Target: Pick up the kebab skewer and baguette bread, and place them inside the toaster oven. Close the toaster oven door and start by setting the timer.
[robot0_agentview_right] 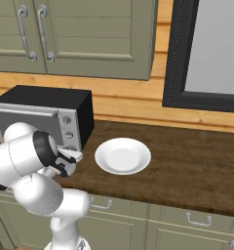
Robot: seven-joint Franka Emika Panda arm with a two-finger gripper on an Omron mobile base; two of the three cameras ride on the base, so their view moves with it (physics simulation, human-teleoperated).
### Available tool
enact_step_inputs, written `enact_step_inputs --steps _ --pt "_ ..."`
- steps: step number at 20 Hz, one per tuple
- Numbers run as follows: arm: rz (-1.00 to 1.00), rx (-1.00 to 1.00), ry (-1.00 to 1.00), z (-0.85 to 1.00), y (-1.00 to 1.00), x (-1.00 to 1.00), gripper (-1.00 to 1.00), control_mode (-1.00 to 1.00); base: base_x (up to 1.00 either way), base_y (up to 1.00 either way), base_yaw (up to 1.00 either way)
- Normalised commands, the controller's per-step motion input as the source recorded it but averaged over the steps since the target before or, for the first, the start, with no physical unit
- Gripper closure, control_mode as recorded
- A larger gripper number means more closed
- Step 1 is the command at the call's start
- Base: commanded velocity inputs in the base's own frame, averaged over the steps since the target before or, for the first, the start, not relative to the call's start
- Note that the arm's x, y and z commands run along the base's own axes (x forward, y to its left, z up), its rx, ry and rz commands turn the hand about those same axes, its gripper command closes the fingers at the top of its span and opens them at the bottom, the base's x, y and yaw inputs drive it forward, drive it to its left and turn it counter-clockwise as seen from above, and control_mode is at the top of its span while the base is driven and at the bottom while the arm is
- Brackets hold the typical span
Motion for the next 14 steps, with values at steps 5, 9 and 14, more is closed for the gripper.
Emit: enact_step_inputs --steps 5,9,14 --pt "0.09 0.0 0.0 0.0 0.0 0.05 1.0 -1.0 0.0 0.0 0.0" --pt "0.13 0.0 -0.02 0.0 0.0 0.05 1.0 -1.0 0.0 0.0 0.0" --pt "0.15 0.0 -0.01 0.0 0.0 0.05 1.0 -1.0 0.0 0.0 0.0"
